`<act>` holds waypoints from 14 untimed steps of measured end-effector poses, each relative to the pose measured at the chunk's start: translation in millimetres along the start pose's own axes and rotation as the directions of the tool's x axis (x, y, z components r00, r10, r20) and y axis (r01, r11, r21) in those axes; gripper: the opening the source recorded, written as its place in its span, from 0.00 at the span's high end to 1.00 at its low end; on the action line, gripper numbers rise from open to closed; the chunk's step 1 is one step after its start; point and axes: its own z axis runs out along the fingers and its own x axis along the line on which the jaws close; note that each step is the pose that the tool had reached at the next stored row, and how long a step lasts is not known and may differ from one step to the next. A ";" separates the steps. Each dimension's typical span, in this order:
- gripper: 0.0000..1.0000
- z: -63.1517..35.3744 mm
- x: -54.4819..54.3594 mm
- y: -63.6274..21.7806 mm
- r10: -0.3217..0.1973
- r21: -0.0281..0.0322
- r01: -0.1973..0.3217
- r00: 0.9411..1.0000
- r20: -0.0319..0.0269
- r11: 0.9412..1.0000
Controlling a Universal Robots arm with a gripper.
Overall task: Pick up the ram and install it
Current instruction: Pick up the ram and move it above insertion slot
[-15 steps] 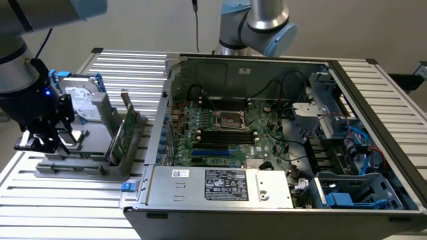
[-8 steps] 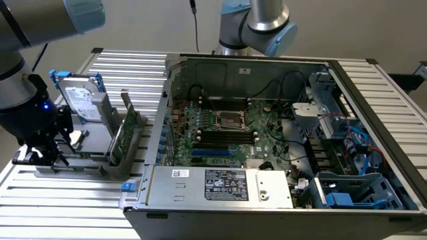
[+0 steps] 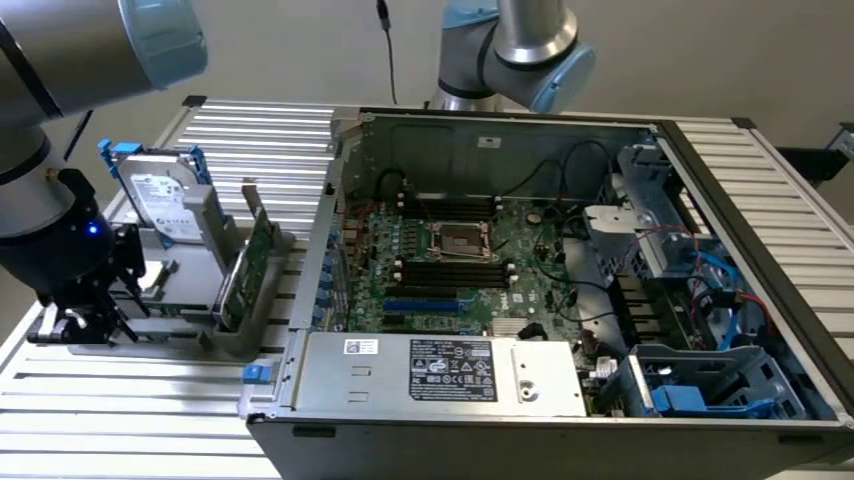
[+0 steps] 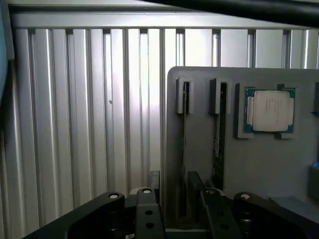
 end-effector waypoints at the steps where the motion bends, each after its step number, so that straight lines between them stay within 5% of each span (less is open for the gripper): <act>1: 0.64 1.9 0.0 1.7 -0.001 0.000 0.001 1.000 0.001 1.000; 14: 0.64 22.5 -7.5 6.9 -0.009 0.001 0.009 1.000 0.018 1.000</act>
